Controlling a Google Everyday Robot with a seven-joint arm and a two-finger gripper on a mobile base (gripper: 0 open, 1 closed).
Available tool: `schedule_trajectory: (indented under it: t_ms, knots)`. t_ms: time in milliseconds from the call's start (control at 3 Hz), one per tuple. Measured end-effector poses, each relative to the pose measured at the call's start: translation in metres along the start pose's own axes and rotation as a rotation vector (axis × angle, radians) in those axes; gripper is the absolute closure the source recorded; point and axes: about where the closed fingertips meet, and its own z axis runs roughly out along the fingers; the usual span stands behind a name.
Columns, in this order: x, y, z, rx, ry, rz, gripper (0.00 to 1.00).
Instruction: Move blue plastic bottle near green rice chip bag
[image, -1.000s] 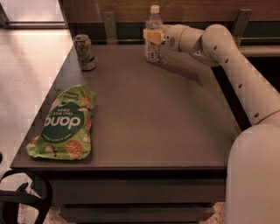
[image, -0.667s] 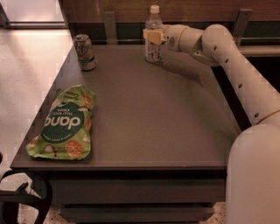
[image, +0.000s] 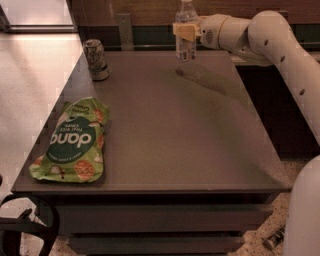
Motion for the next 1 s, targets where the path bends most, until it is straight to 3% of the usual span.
schedule_trajectory:
  t_ms: [667, 1000]
  knots:
    - [-0.035, 0.04, -0.067, 0.035, -0.009, -0.057, 1.0]
    - [-0.03, 0.085, -0.083, 0.014, -0.011, -0.083, 1.0]
